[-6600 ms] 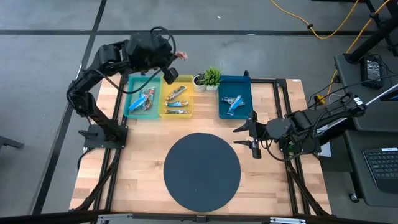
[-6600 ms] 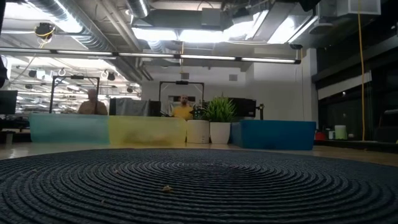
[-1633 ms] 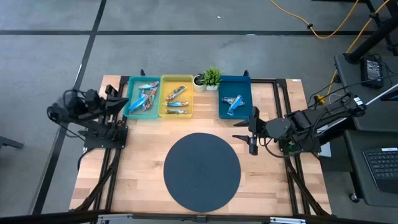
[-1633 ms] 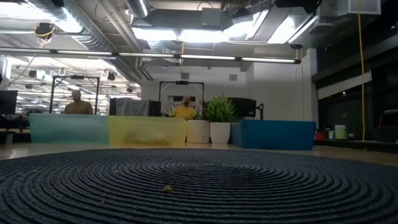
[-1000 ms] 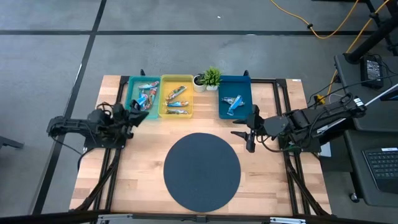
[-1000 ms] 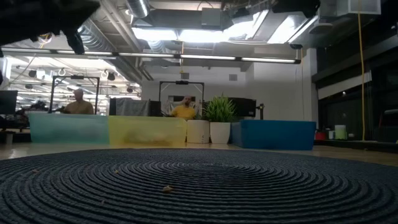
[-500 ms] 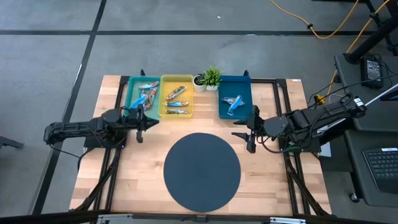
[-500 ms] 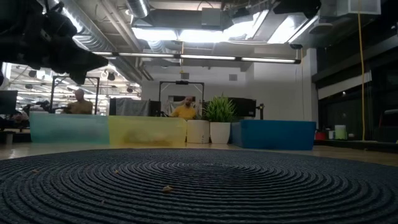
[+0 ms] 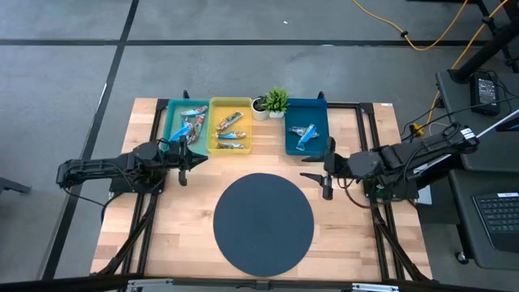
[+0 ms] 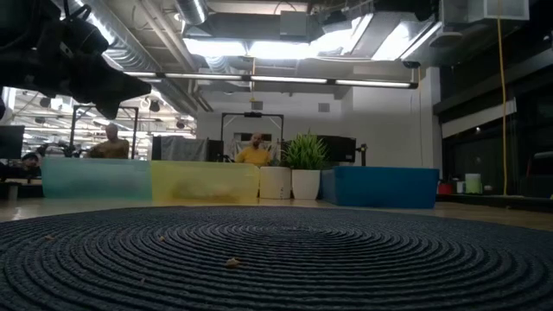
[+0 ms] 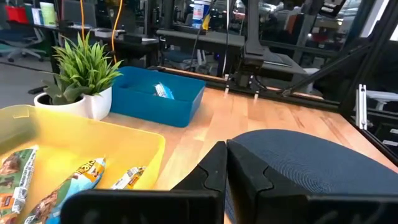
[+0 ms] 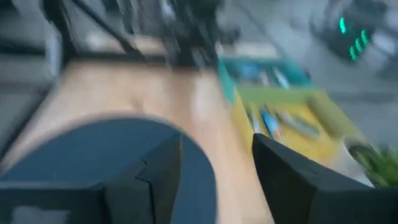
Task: Pick and place Granola Bars by type
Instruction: Return to Home Position
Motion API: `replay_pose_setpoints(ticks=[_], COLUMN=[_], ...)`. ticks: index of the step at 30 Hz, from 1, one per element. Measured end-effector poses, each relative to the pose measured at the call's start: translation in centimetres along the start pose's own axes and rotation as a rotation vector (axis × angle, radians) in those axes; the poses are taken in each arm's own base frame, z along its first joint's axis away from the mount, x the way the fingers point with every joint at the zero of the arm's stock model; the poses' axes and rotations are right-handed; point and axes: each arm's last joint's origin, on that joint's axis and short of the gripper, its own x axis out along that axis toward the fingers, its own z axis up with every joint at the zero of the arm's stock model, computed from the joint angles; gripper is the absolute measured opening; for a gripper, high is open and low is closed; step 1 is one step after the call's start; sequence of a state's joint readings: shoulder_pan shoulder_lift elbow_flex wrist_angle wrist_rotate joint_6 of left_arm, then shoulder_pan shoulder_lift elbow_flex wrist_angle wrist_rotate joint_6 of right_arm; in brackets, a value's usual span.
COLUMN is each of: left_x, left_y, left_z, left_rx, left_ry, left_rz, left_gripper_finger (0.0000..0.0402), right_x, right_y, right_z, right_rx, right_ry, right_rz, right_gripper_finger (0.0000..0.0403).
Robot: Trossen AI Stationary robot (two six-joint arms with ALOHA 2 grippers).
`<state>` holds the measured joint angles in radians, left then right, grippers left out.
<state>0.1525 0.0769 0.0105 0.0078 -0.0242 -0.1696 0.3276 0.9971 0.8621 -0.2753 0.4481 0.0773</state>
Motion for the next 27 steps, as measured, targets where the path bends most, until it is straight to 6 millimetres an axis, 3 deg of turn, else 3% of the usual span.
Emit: replay_pose_setpoints(ticks=[6,13,18,27], left_x=[0.0,0.0,0.0,0.0], left_y=[0.0,0.0,0.0,0.0], left_z=[0.0,0.0,0.0,0.0], left_rx=[0.0,0.0,0.0,0.0], left_ry=[0.0,-0.001,-0.001,-0.001], left_rz=[0.001,0.001,0.001,0.002], left_gripper_finger=[0.0006,0.0007,0.0004,0.0006], right_x=[0.0,-3.2,-4.3,-3.6], right_y=[-1.8,-5.3,-5.6,-4.8], right_z=[-4.5,-7.6,-10.1,-15.3], right_rx=[0.115,0.165,0.148,0.119], right_ry=[-0.369,-0.577,-0.545,-0.482], right_rz=[0.161,0.236,0.241,0.295], right_gripper_finger=[0.0143,0.0012,0.0006,0.0004])
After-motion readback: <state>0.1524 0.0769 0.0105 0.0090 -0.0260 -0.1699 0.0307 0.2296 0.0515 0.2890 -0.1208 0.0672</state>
